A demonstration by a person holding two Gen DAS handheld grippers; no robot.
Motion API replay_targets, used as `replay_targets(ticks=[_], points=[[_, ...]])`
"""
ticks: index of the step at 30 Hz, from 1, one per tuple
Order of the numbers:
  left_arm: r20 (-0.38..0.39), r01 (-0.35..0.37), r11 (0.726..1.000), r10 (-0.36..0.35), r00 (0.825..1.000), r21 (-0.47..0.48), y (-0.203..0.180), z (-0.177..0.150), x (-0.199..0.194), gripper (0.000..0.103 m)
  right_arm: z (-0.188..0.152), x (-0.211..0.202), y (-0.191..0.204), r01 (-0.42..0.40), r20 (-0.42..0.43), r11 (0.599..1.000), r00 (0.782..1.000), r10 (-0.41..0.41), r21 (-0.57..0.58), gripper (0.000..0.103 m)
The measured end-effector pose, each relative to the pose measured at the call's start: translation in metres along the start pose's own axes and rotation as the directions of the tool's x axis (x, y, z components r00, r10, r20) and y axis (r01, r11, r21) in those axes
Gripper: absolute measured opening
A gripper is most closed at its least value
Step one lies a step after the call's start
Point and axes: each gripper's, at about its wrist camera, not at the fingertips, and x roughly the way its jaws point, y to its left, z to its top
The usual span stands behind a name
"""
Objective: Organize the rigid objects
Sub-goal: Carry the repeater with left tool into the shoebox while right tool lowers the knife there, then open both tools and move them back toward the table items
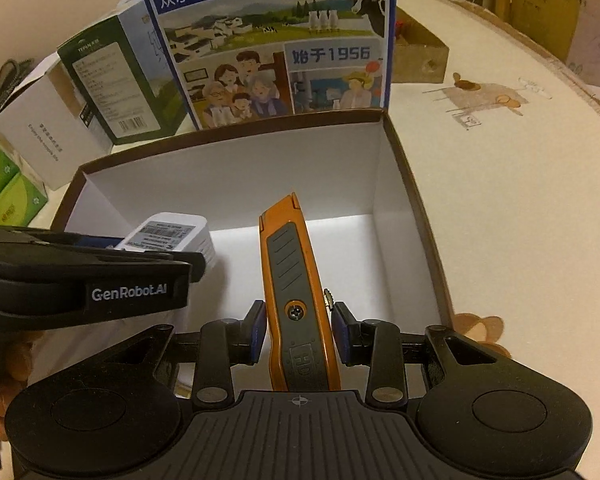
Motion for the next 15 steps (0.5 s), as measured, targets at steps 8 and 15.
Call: replay_targets(ticks=[8, 15], points=[[0.026, 0.027, 1.000, -0.027, 0.999, 0.000, 0.006, -0.002, -0.021, 0.054, -0.004, -0.025, -0.003, -0.061, 0.050, 0.995, 0.997, 0.058, 0.076, 0.033], [0.060, 0.063, 0.998, -0.064, 0.996, 0.014, 0.007, -0.023, -0.063, 0.060, -0.031, -0.069, 0.004, -0.062, 0.079, 0.994, 0.995, 0.056, 0.086, 0.052]])
